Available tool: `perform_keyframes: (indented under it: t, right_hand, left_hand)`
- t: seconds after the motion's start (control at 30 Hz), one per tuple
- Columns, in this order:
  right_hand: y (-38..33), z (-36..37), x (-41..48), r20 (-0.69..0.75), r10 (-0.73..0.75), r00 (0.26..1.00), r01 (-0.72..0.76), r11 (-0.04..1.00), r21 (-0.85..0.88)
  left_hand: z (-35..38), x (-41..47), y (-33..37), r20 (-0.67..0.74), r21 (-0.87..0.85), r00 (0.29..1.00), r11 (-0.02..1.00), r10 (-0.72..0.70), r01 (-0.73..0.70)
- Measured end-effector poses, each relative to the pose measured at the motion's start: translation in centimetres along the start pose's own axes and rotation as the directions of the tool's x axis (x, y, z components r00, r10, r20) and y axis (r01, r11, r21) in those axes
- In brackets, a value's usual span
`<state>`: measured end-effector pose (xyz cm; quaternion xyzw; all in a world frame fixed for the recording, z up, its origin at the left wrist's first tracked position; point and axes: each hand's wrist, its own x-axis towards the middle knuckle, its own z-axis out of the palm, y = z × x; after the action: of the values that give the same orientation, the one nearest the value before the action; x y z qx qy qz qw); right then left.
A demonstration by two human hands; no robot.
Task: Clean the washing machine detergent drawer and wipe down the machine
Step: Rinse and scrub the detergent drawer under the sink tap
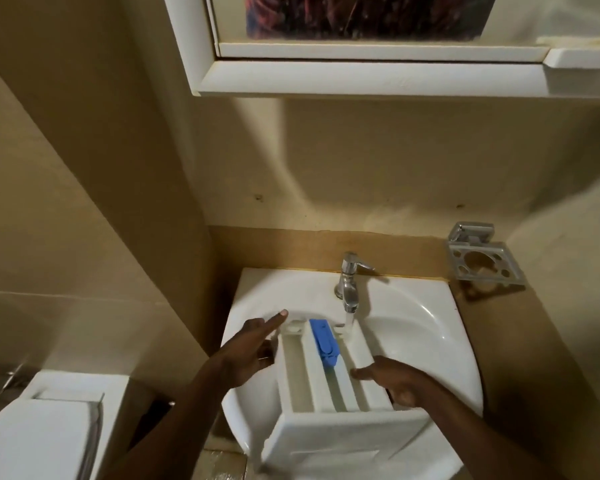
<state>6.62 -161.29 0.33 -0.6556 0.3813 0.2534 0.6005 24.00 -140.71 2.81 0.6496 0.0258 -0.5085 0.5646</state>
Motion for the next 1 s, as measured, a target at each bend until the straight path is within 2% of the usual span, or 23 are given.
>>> perform_keyframes:
  t: [0.07, 0.17, 0.27, 0.37, 0.43, 0.5, 0.53, 0.6, 0.63, 0.73, 0.8, 0.87, 0.93, 1.0]
  right_hand:
    - [0.4, -0.9, -0.4, -0.084, 0.016, 0.996, -0.013, 0.999, 0.038]
    - [2.0, -2.4, 0.9, -0.17, 0.034, 0.985, -0.023, 0.998, 0.064]
    - [2.1, -2.7, 0.7, -0.185, 0.033, 0.982, -0.018, 0.996, 0.083]
    - [2.1, -2.6, 0.4, -0.191, 0.036, 0.981, -0.015, 0.994, 0.113]
    - [2.0, -2.7, 0.2, -0.178, 0.085, 0.98, -0.064, 0.991, 0.12]
    - [0.9, -3.7, -0.3, -0.171, 0.11, 0.979, -0.101, 0.993, 0.057]
    - [-0.1, -4.5, -0.6, -0.199, 0.091, 0.976, -0.101, 0.994, -0.044]
    - [-2.7, -6.3, -1.2, -0.352, -0.048, 0.935, -0.075, 0.942, -0.328]
    - [-3.8, -6.8, -1.1, -0.441, -0.154, 0.884, -0.051, 0.907, -0.418]
    - [-6.3, -6.9, -0.7, -0.616, -0.423, 0.664, 0.028, 0.838, -0.545]
    - [-7.9, -6.3, -0.2, -0.598, -0.566, 0.568, 0.106, 0.77, -0.629]
    - [-9.7, -5.7, 0.1, -0.544, -0.607, 0.579, 0.163, 0.74, -0.652]
    - [-10.8, -5.5, 0.5, -0.53, -0.597, 0.603, 0.151, 0.737, -0.659]
    - [-11.2, -5.2, 0.7, -0.557, -0.593, 0.581, 0.14, 0.747, -0.65]
  left_hand:
    - [1.3, 0.2, -0.4, 0.026, 0.039, 0.999, 0.999, -0.027, 0.026]
    - [3.3, 0.0, -0.6, 0.077, 0.186, 0.994, 0.98, -0.082, 0.067]
    - [3.8, -0.2, -0.8, 0.101, 0.27, 0.989, 0.96, -0.107, 0.077]
    - [3.9, 0.4, -1.3, 0.124, 0.268, 0.986, 0.961, -0.108, 0.071]
    - [3.7, 1.2, -2.0, 0.096, 0.242, 0.993, 0.969, -0.072, 0.047]
    - [3.5, 1.6, -2.7, 0.083, 0.25, 0.996, 0.968, -0.034, 0.012]
    - [3.5, 1.4, -2.7, 0.083, 0.267, 0.996, 0.964, -0.019, -0.004]
    - [3.4, 1.1, -2.8, 0.065, 0.292, 0.998, 0.956, -0.006, -0.013]
    - [3.3, 1.1, -2.9, 0.056, 0.286, 0.998, 0.958, 0.004, -0.02]
    - [2.9, 1.4, -3.3, 0.057, 0.257, 0.998, 0.966, 0.025, -0.039]
    - [2.9, 1.3, -3.3, 0.077, 0.252, 0.997, 0.967, 0.026, -0.045]
    - [2.7, 1.3, -3.3, 0.086, 0.268, 0.996, 0.962, 0.027, -0.049]
    - [2.5, 1.5, -3.5, 0.091, 0.274, 0.995, 0.96, 0.028, -0.052]
    - [2.1, 1.7, -3.7, 0.098, 0.285, 0.995, 0.957, 0.035, -0.062]
